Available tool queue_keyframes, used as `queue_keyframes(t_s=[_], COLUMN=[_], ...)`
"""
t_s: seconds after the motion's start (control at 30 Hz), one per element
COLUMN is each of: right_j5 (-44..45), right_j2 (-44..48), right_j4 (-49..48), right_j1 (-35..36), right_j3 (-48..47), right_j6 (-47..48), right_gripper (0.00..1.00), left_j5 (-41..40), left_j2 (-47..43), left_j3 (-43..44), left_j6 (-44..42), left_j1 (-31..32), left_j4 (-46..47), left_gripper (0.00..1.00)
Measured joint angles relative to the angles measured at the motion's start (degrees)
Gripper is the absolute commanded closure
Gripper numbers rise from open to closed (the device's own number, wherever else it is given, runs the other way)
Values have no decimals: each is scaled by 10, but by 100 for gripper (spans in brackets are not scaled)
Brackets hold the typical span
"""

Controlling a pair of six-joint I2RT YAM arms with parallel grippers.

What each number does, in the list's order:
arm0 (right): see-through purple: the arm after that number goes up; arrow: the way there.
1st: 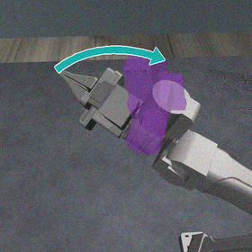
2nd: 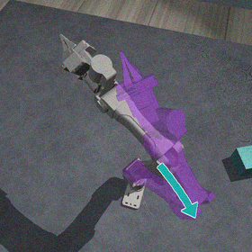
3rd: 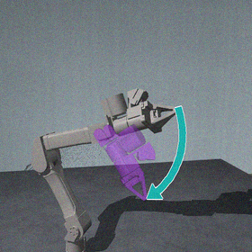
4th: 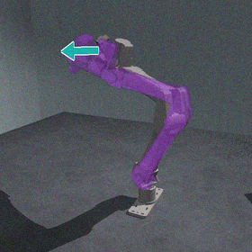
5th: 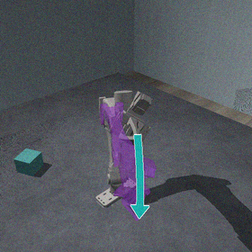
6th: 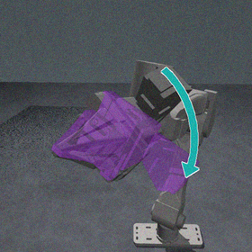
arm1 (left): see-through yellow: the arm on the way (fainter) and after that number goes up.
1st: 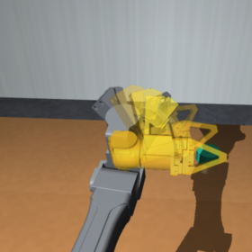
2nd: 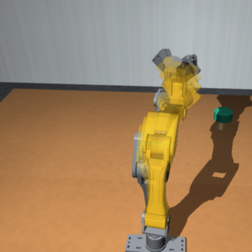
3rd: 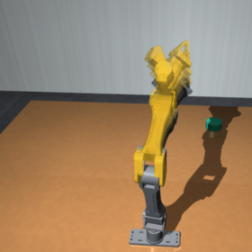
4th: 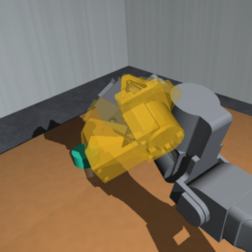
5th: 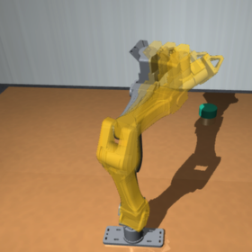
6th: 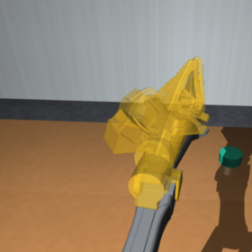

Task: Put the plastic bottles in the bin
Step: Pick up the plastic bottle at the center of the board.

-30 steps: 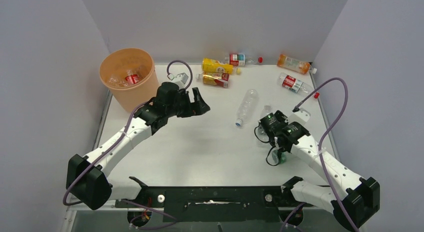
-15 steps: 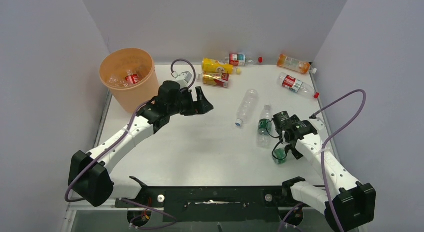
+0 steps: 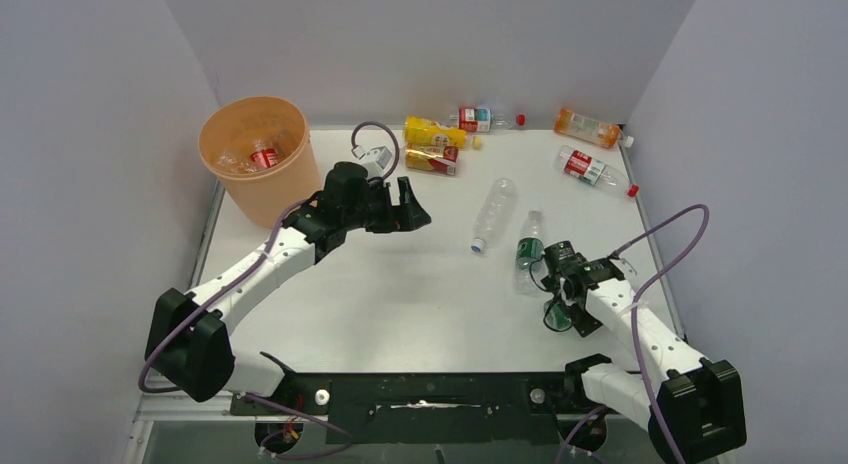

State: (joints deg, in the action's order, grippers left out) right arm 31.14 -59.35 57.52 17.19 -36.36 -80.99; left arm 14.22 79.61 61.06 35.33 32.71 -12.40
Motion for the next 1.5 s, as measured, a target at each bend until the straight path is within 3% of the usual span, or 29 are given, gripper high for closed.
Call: queue_keyframes(t_s=[0.17,0.5,0.6,0.87,1.27,1.5], right_j5=[-28,-47,-49,-49,17,33], right_j2=[-3,18,49,101,67,62], right_j4=[-39,-83,-82,-73,-14,-46], right_j1=[-3,-3,-3,10,152,224], right_j3=[35,62,70,60,-106,-139], right_j6=[10,31,43,91,149,235], right_gripper=[17,54,58,63,62,61], left_j5=[0,0,0,14,109,136], left_j2=[-2,-43,-57,-62,-28,-9], left_j3=[-6,-40,-42,-42,-27,-11], left_j6=[1,7,9,16,50,76], left_j1=[0,3,5,8,9,9], left_j4=[9,11,11,11,62,92], left_gripper=[14,14,14,14,14,14])
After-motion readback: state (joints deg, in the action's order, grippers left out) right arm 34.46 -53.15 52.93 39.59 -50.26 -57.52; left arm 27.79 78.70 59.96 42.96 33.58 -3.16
